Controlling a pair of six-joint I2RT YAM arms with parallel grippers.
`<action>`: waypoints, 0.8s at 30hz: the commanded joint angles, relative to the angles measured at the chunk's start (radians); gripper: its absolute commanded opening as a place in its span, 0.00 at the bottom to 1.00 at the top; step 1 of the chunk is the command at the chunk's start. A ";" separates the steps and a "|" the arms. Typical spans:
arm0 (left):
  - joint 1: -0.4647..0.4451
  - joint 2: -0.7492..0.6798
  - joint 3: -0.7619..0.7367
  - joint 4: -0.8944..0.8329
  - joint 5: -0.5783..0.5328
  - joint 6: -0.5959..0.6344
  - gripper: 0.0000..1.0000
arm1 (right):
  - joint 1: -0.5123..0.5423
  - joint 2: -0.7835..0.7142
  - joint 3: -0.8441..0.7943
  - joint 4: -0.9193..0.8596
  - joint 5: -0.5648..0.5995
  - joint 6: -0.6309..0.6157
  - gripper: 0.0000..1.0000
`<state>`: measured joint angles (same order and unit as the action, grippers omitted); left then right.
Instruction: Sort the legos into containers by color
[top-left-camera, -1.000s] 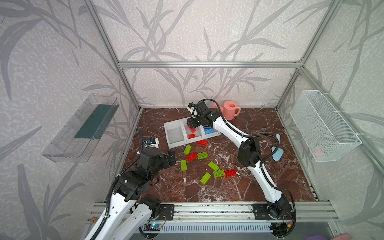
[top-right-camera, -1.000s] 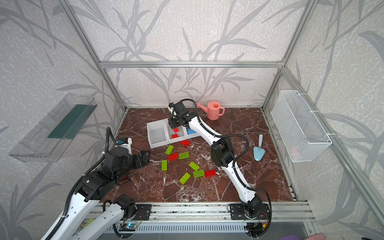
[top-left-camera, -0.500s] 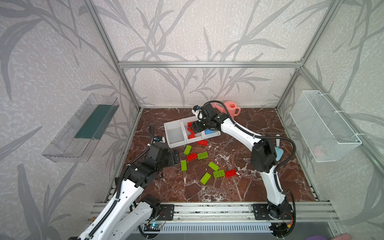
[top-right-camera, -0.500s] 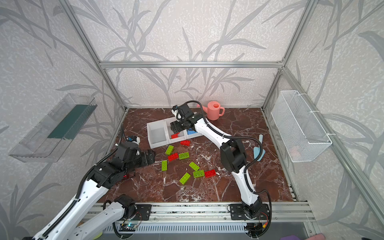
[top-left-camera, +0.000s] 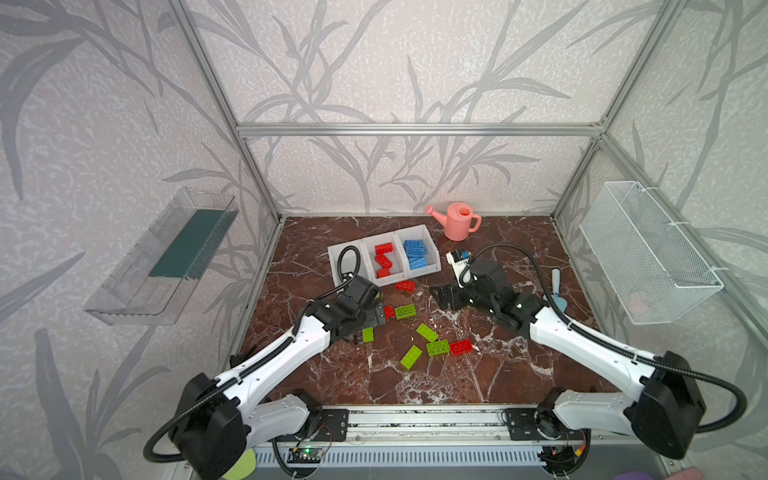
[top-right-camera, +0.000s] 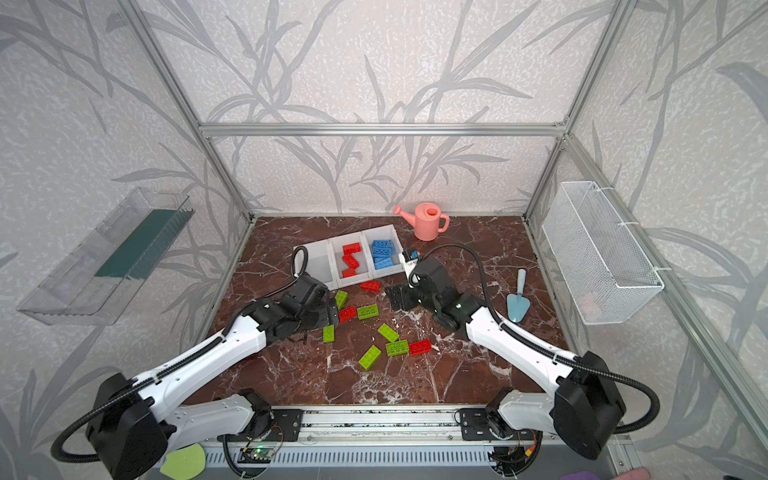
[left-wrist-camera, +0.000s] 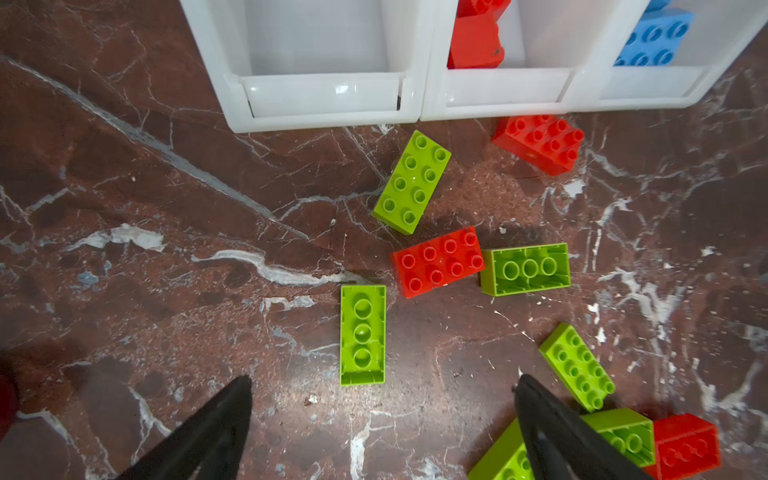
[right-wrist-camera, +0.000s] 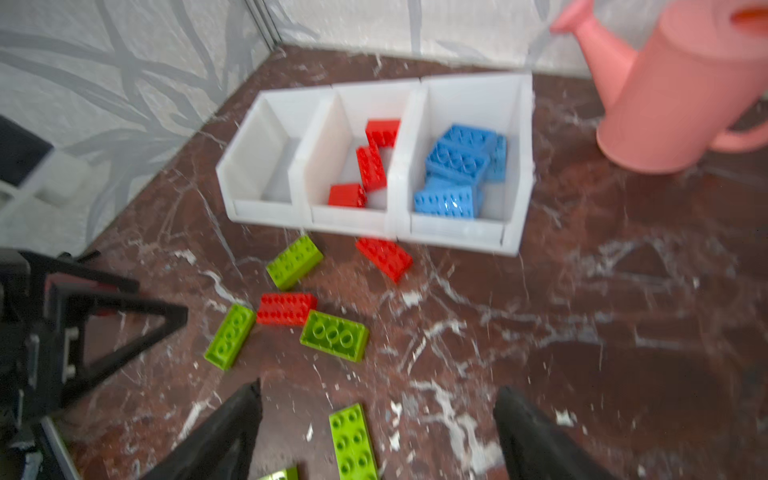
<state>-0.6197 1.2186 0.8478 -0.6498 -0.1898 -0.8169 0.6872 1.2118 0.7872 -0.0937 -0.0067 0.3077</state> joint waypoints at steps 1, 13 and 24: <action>-0.020 0.079 0.064 0.036 -0.089 -0.106 0.95 | -0.001 -0.104 -0.130 0.095 0.066 0.085 0.89; -0.034 0.418 0.206 0.114 -0.044 -0.171 0.89 | 0.001 -0.358 -0.399 0.165 0.152 0.106 0.89; -0.041 0.568 0.285 0.044 -0.085 -0.206 0.91 | 0.000 -0.399 -0.432 0.189 0.140 0.125 0.89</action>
<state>-0.6590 1.7760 1.1072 -0.5694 -0.2321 -0.9920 0.6872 0.8299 0.3660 0.0628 0.1230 0.4229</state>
